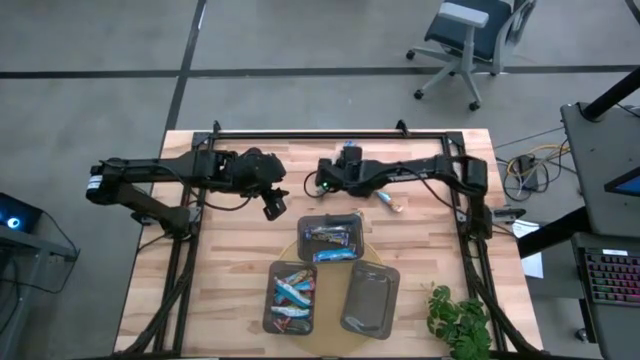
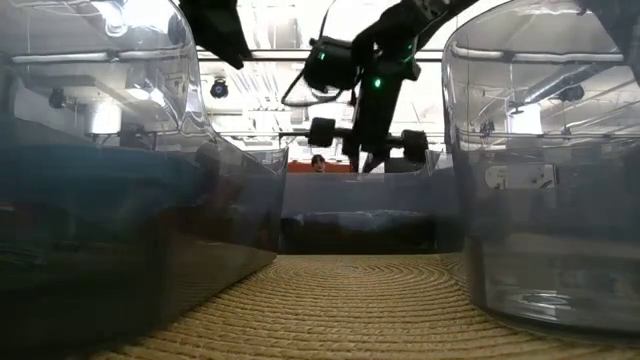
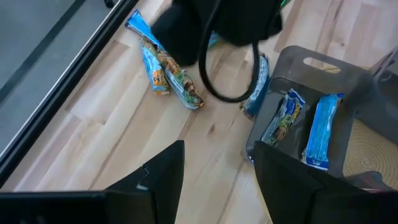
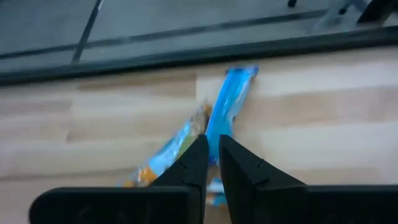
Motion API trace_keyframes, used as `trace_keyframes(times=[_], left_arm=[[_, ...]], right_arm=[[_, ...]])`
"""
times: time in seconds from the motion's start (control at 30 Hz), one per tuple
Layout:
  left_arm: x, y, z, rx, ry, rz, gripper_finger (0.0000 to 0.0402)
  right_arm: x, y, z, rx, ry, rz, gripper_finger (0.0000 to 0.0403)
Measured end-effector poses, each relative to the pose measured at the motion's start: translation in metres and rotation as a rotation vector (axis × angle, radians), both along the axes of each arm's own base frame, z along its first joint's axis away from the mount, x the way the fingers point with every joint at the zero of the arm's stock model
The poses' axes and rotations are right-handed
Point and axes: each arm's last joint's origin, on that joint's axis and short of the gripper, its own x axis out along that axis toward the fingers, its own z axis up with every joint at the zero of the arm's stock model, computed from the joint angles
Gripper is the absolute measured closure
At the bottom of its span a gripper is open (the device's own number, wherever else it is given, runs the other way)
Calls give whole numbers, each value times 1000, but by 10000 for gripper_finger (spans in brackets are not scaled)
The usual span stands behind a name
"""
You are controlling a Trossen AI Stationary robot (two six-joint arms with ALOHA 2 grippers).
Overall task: Pick and place Granola Bars by type
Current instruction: Put the blue granola bar into the top black bin
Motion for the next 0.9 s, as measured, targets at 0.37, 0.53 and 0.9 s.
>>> trace_keyframes(times=[0.37,0.53,0.9], left_arm=[[0,0,0,0,1,1,227],[0,0,0,-2,0,3,227],[0,-1,0,-39,-5,-6,227]], right_arm=[[8,-6,-20,50,14,39,302],[3,-18,-13,61,9,22,262],[-5,-43,-15,140,-63,-65,183]])
